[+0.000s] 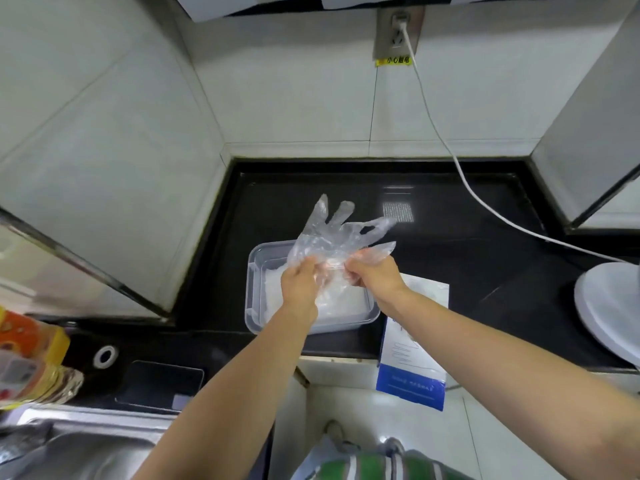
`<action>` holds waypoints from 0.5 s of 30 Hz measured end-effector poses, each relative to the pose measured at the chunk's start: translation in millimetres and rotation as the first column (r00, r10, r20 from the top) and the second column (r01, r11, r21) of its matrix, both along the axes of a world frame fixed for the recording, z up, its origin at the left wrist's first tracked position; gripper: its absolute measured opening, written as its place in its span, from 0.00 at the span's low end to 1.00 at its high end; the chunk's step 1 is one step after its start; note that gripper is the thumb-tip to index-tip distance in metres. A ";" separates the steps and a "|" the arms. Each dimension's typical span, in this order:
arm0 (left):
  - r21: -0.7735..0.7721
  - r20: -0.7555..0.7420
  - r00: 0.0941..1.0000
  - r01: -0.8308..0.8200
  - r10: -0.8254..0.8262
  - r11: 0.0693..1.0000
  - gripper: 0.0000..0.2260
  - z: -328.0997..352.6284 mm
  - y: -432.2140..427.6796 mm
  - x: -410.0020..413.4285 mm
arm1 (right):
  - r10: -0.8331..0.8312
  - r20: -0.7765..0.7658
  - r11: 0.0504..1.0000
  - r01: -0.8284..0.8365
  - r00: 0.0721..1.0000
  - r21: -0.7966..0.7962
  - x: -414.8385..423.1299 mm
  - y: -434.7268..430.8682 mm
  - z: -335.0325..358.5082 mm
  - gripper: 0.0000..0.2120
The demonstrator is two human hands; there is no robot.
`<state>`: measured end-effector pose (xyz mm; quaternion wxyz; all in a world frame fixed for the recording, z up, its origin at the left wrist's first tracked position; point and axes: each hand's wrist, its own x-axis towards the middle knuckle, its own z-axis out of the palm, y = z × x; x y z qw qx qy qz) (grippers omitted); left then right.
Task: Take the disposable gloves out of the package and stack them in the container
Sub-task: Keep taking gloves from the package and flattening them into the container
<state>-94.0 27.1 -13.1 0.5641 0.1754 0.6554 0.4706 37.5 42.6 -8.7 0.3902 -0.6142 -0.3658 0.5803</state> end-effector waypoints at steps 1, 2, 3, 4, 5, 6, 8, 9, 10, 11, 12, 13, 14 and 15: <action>0.010 -0.111 0.994 0.000 0.001 1.000 0.09 -2.0 1.8 -2.9 | -0.006 0.010 1.000 0.005 1.000 0.004 0.0 2.0 -1.5 0.04; 0.022 -0.212 0.977 0.025 -0.020 0.999 0.10 -0.7 1.8 -5.9 | -0.021 0.024 1.000 0.021 0.999 0.007 1.7 4.8 -2.5 0.06; 0.035 -0.303 0.952 0.061 -0.047 0.998 0.10 -4.7 2.4 -12.3 | -0.052 0.044 0.999 0.051 0.998 0.013 4.5 8.0 -3.3 0.08; 0.043 -0.369 0.927 0.095 -0.072 0.995 0.10 -8.0 3.4 -19.5 | -0.099 0.064 0.995 0.097 0.993 0.028 8.7 11.3 -4.5 0.09; 0.054 -0.439 0.893 0.138 -0.101 0.989 0.11 -11.2 4.6 -28.6 | -0.156 0.085 0.987 0.151 0.984 0.057 13.5 13.5 -3.9 0.10; 0.046 -0.503 0.851 0.199 -0.149 0.979 0.11 -14.2 6.1 -37.4 | -0.209 0.114 0.975 0.198 0.971 0.101 18.2 15.3 -2.7 0.11; -0.043 -0.613 0.726 0.362 -0.310 0.931 0.11 -18.8 9.0 -53.3 | -0.268 0.191 0.949 0.224 0.944 0.222 23.1 18.4 3.5 0.13; -0.088 -0.652 0.656 0.432 -0.380 0.897 0.10 -18.5 9.6 -59.6 | -0.268 0.224 0.936 0.198 0.937 0.292 22.8 19.7 7.5 0.13; -0.128 -0.686 0.587 0.485 -0.430 0.865 0.10 -16.5 10.0 -64.9 | -0.249 0.251 0.921 0.148 0.935 0.360 20.5 21.1 11.5 0.12; -0.168 -0.711 0.526 0.518 -0.467 0.839 0.10 -14.5 11.0 -68.5 | -0.208 0.282 0.906 0.076 0.937 0.416 15.7 22.1 15.4 0.11; -0.196 -0.734 0.475 0.537 -0.486 0.821 0.10 -12.5 12.2 -70.4 | -0.148 0.325 0.887 -0.020 0.934 0.460 9.9 22.6 18.2 0.10; -0.223 -0.755 0.427 0.547 -0.498 0.807 0.11 -12.0 14.6 -72.0 | -0.062 0.377 0.865 -0.139 0.924 0.482 2.6 23.1 18.2 0.10; -0.254 -0.777 0.371 0.556 -0.509 0.792 0.11 -11.5 16.5 -72.4 | 0.048 0.436 0.841 -0.272 0.899 0.468 -4.8 22.9 16.9 0.09; -0.298 -0.795 0.306 0.555 -0.524 0.777 0.12 -11.2 17.6 -71.7 | 0.180 0.497 0.817 -0.411 0.849 0.405 -12.8 21.8 14.9 0.09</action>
